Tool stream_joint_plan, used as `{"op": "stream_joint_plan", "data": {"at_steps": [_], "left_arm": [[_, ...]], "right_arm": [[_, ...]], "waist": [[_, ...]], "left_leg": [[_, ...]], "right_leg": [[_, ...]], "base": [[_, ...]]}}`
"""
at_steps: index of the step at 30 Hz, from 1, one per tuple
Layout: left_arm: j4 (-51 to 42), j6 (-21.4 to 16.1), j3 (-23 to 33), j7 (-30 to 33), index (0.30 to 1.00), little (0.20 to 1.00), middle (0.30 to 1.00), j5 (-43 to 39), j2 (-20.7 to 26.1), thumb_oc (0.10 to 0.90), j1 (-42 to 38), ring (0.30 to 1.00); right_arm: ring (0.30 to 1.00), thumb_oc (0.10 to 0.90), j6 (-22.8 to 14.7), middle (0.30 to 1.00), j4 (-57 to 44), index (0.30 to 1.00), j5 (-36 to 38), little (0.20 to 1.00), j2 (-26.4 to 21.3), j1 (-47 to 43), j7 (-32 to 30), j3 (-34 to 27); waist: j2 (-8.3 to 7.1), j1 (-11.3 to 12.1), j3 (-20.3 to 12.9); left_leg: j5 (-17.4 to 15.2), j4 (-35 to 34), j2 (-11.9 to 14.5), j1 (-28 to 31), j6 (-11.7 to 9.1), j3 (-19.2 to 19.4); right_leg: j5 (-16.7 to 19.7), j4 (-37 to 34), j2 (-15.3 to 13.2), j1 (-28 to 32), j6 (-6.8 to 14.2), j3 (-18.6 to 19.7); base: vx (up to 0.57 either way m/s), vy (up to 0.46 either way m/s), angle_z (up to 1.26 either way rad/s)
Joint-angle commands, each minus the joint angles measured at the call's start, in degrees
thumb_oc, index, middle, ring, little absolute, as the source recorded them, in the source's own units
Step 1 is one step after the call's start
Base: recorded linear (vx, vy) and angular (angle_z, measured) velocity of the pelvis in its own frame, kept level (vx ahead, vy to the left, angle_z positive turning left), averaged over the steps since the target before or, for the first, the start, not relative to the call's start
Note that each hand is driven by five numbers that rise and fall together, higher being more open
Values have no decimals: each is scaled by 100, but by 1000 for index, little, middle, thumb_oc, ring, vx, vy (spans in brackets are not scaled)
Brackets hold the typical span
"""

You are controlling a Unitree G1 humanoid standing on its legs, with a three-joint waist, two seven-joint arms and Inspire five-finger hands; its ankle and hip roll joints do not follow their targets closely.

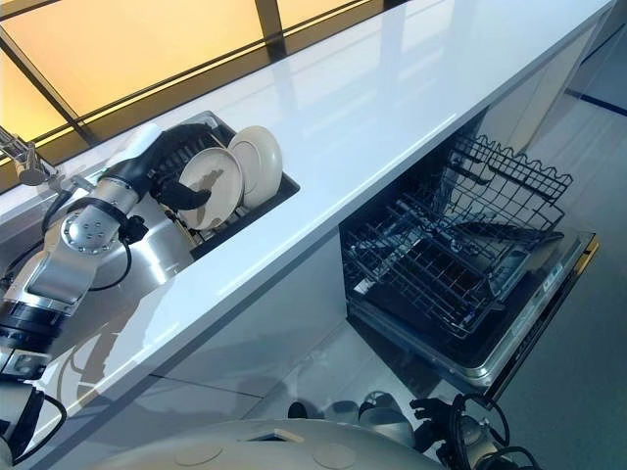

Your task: Pick up plates and place into dishwasher.

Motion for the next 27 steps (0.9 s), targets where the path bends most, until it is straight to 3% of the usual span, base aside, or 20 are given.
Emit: {"op": "stream_joint_plan", "data": {"at_steps": [1, 6, 22, 27], "left_arm": [[311, -32, 29, 116, 900, 900, 900, 365, 316, 800, -1452, 900], [809, 134, -273, 320, 900, 900, 900, 541, 449, 800, -1879, 900], [2582, 381, -915, 2042, 900, 900, 900, 833, 617, 800, -2846, 900], [2822, 528, -1051, 1734, 900, 900, 900, 1292, 631, 800, -2854, 900]], "right_arm": [[900, 800, -165, 900, -46, 900, 163, 900, 59, -181, 189, 123], [900, 800, -55, 900, -114, 900, 306, 900, 21, -118, 141, 158], [900, 800, -9, 900, -435, 900, 520, 900, -200, 124, -16, 277], [900, 800, 10, 900, -535, 900, 464, 900, -264, 184, 10, 250]], "waist": [[79, -151, -46], [112, -291, 52], [199, -673, 340], [217, -718, 360]], "left_leg": [[-913, 208, -469, 98, 259, 191], [-914, 229, -464, 70, 280, 303], [-926, 498, -477, -305, 314, 536], [-947, 557, -485, -347, 320, 560]], "right_leg": [[-521, 551, 121, -250, 529, 58], [-518, 625, 119, -332, 543, 105], [-500, 888, 109, -779, 517, 351], [-489, 900, 105, -818, 534, 391]], "base": [[51, 1, -6], [60, 2, -12], [73, 19, -10], [66, 26, -9]]}}
